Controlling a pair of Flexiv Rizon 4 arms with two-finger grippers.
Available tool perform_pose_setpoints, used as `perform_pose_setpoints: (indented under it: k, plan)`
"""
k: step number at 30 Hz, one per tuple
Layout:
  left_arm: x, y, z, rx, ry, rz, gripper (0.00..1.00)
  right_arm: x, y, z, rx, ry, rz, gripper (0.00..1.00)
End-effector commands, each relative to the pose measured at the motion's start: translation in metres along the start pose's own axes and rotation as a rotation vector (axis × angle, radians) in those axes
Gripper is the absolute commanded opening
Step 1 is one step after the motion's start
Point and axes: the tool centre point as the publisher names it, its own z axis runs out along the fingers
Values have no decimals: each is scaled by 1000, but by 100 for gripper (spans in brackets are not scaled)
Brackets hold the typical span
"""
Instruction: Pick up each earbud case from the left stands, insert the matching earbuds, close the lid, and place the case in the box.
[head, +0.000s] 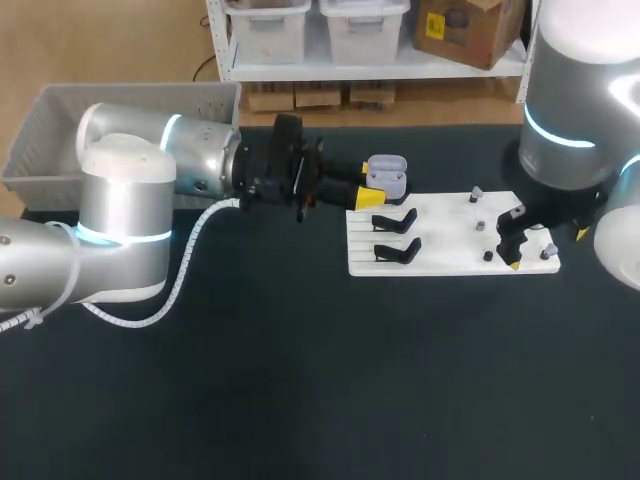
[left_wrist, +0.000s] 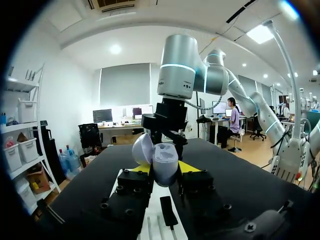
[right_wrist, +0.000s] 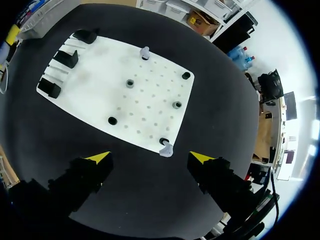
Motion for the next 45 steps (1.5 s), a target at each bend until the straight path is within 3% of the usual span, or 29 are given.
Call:
perform_pose_setpoints:
  k: [1, 3, 15, 30, 45]
  plan:
    - [1, 0, 0, -1, -3, 3, 0, 0, -4, 5, -5, -3, 8, 50]
    - [1, 0, 0, -1, -3, 3, 0, 0, -5, 6, -6, -3, 9, 40]
    - [1, 0, 0, -1, -3, 3, 0, 3, -8, 10, -22, -1, 20, 39]
    - [1, 0, 0, -1, -3, 3, 0, 0, -14, 22, -27, 7, 37, 46]
    - [1, 0, 0, -1, -3, 3, 0, -2, -18, 29, -23, 8, 47, 33]
